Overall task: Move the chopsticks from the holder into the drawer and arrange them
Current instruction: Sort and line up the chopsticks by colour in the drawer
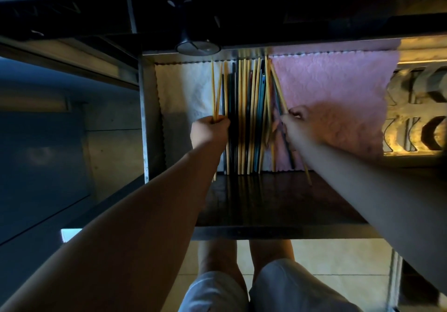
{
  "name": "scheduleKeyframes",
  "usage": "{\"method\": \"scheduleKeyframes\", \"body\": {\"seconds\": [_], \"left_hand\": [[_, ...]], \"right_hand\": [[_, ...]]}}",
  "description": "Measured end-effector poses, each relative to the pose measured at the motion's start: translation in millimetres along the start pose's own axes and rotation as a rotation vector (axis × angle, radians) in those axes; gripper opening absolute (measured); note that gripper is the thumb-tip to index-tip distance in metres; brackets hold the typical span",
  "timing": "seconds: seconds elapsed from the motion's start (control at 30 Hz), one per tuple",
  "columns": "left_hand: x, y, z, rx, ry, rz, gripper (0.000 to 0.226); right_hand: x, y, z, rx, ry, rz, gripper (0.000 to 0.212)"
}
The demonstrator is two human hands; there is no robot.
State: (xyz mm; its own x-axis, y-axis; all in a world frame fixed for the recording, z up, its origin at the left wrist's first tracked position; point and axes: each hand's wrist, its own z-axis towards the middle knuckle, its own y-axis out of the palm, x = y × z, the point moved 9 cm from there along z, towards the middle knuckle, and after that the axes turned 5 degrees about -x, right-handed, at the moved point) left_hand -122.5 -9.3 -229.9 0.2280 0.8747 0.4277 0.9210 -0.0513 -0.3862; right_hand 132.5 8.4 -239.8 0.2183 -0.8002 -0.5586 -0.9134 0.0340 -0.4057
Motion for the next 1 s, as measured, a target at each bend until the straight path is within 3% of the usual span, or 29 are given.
{"method": "scheduleKeyframes", "body": {"seconds": [0.13,0.3,0.53,0.67,0.83,1.0], "left_hand": [[6,4,3,0.063,0.047,0.122,0.005],[7,8,2,0.099,0.052,0.259,0.014],[7,14,0,0.018,-0.007,0.266,0.016],[9,9,-6,-0.001,0.015,0.237,0.019],[12,3,-8,-0.023,0.071,0.237,0.018],[4,3,-10,-0.061,0.067,0.181,0.017]], "right_hand": [[-4,12,-8,-0.042,-0.003,0.042,0.019],[-7,16,-10,-0.046,-0.033,0.041,0.028],[-3,16,-10,-0.089,-0.004,0.040,0.027],[-7,19,-12,-0.116,-0.046,0.025,0.006],[-11,31,-16,-0.096,-0.079,-0.116,0.014],[-19,22,-23,0.072,-0.102,-0.366,0.037]]}}
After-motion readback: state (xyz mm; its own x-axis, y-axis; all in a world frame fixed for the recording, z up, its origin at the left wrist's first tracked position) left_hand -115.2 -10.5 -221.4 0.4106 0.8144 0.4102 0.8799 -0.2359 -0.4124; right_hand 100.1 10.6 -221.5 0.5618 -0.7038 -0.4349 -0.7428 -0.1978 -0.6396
